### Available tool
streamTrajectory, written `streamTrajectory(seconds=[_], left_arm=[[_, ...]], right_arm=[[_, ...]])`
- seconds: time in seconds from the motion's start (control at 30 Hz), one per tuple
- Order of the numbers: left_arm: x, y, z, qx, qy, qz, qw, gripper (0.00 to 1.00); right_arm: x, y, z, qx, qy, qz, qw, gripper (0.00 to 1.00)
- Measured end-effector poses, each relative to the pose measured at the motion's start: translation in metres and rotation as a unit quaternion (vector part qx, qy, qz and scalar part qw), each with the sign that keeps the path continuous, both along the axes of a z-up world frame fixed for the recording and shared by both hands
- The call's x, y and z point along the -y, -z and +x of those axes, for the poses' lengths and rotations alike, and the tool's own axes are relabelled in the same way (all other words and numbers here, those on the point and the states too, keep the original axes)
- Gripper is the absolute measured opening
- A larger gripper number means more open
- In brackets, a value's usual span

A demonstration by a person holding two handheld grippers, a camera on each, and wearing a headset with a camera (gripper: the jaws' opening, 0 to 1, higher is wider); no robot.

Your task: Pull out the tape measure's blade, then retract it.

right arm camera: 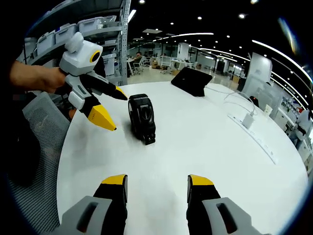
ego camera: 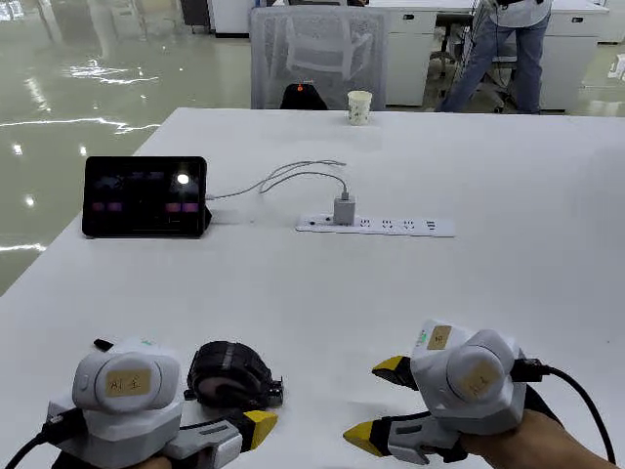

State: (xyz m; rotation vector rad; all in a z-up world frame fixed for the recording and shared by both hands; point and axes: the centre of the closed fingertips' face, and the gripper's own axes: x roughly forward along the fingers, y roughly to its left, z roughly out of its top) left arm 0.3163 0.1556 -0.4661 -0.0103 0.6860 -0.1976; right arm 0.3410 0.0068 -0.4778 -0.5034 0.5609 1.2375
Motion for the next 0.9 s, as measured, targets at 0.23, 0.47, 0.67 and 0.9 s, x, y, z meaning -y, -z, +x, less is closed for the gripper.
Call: streamTrajectory(seconds=[0.23, 0.47, 0.67, 0.9], left_arm=[[0.004, -0.003, -0.004, 0.01, 0.023, -0.003, 0.9997, 0.83], [0.007, -0.011, -0.008, 0.029, 0.043, -0.001, 0.9987, 0.88], [0.008, -0.014, -0.015, 0.036, 0.056, -0.003, 0.9978, 0.9], [0.01, -0.018, -0.023, 0.044, 0.074, 0.001, 0.9963, 0.91]], right_arm=[[0.013, -0.003, -0.003, -0.003, 0.027, 0.011, 0.9996, 0.53], [0.022, -0.012, -0.009, 0.0, 0.048, 0.027, 0.9985, 0.59], [0.031, -0.012, -0.016, -0.001, 0.062, 0.026, 0.9977, 0.66], [0.042, -0.016, -0.021, -0.003, 0.084, 0.04, 0.9957, 0.7]])
